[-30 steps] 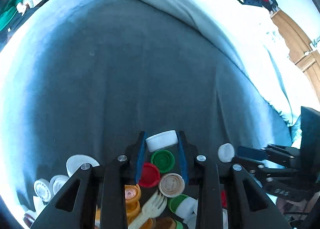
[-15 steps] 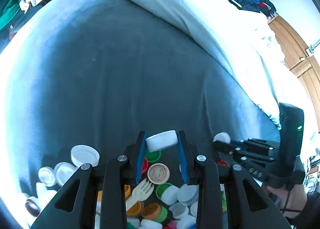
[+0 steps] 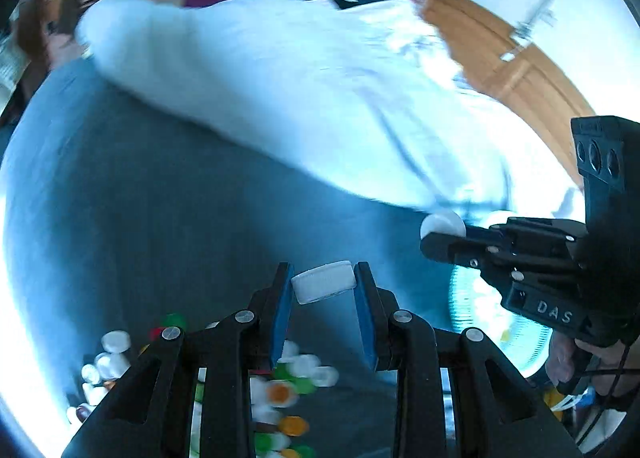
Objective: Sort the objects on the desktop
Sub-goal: 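Carry both white caps over the blue basket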
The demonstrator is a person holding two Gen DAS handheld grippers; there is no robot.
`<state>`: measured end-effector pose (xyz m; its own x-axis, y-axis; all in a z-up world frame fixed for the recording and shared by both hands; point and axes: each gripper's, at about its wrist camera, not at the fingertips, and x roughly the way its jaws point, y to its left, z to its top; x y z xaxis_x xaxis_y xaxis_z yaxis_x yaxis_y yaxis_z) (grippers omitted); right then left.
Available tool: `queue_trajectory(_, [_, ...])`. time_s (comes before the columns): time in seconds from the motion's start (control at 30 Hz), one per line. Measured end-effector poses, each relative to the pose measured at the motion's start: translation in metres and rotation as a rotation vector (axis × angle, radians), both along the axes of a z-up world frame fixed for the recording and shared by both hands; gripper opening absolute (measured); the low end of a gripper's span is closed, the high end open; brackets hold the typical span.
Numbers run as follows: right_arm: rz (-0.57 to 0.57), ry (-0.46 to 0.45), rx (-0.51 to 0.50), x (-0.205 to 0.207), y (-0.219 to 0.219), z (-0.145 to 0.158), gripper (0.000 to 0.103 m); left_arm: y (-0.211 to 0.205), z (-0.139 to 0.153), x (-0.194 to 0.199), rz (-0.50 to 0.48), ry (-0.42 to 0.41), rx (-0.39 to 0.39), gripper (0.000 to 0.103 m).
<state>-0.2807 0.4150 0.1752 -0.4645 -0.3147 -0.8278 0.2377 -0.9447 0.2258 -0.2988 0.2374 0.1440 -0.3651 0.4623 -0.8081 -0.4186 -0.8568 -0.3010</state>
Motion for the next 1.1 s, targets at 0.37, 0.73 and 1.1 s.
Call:
queue_trajectory(0.37, [-0.265, 0.016, 0.098, 0.088, 0.163, 0.099, 0.013, 0.145, 0.087, 0.025, -0.245, 0.049, 0.048, 0.026])
queue_trajectory(0.73, [-0.364, -0.053, 0.108, 0.139, 0.274, 0.109, 0.013, 0.287, 0.124, 0.077, -0.478, 0.016, 0.044, 0.026])
queue_trajectory(1.1, [-0.316, -0.069, 0.067, 0.137, 0.334, 0.097, 0.013, 0.349, 0.119, 0.095, -0.506, -0.023, -0.02, 0.026])
